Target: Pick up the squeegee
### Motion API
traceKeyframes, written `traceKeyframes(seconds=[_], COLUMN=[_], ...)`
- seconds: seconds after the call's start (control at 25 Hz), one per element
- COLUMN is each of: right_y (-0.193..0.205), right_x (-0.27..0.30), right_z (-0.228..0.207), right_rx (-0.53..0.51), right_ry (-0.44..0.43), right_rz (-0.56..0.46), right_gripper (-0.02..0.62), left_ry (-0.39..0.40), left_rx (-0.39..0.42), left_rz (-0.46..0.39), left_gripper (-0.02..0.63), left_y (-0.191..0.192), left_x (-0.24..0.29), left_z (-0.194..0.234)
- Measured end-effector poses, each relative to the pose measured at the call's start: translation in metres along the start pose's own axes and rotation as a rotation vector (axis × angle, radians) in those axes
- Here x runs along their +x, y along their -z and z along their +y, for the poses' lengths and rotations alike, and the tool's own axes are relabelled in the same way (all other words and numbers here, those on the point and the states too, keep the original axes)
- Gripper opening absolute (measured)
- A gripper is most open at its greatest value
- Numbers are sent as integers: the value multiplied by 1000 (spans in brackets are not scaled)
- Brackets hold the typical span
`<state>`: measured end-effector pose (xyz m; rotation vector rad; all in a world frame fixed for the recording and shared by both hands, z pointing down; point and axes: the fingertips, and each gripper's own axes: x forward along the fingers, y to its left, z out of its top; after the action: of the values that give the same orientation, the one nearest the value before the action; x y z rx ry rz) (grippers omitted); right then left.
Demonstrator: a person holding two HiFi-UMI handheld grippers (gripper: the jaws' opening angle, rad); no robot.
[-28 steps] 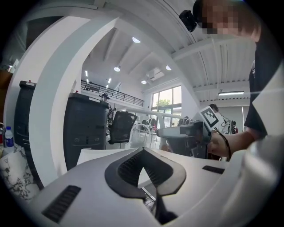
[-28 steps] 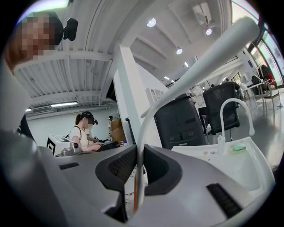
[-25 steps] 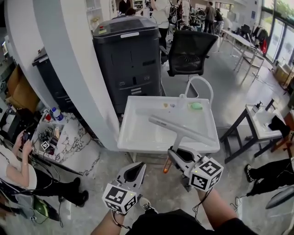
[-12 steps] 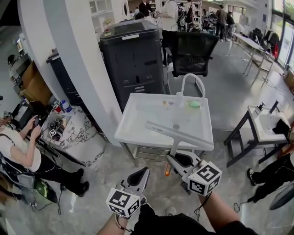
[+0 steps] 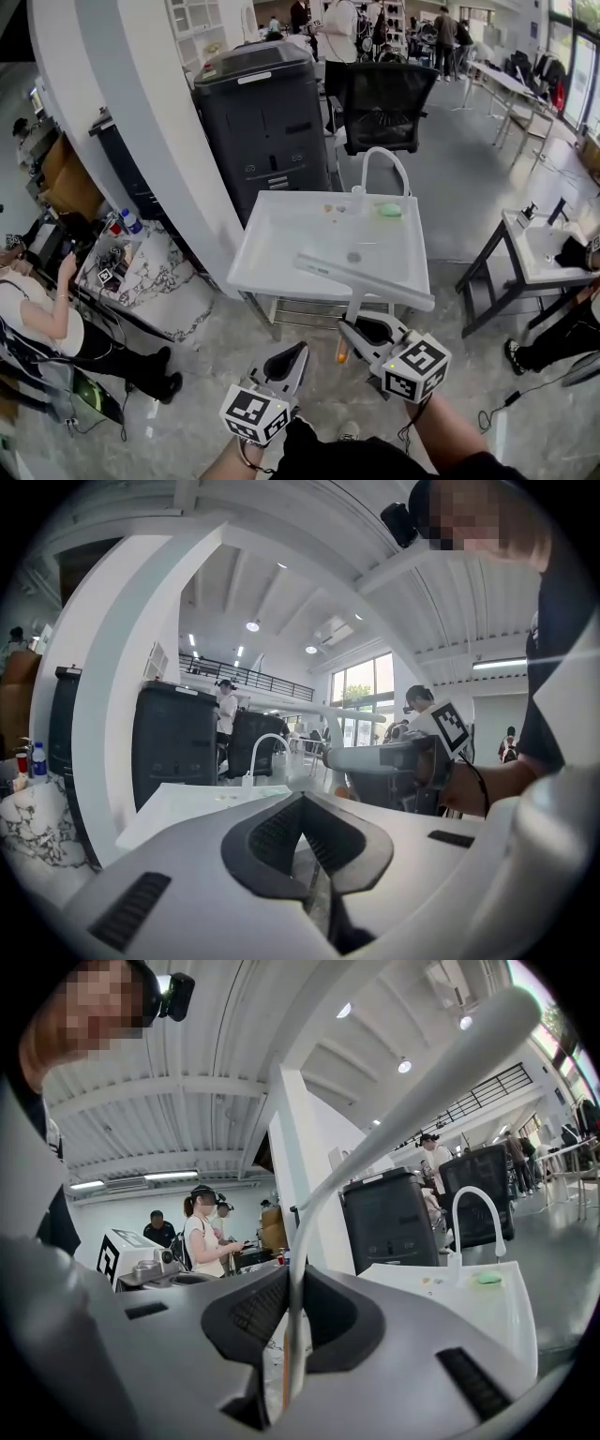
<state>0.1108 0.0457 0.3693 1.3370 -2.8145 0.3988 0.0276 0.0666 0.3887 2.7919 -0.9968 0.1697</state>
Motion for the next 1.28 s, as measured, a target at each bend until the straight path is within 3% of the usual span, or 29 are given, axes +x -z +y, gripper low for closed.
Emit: traceKeyframes(seconds=[1.28], right_y=[3], right_x=[-9], right_z=[20], right_rx=[-16], right_ry=[-12], right_rz=[1], right_gripper=[57], left_ry=[-12], left_rx=[2], left_rz=[-26], left_gripper=[15], left_y=[-1], left_x=[-18], left_z=[-12])
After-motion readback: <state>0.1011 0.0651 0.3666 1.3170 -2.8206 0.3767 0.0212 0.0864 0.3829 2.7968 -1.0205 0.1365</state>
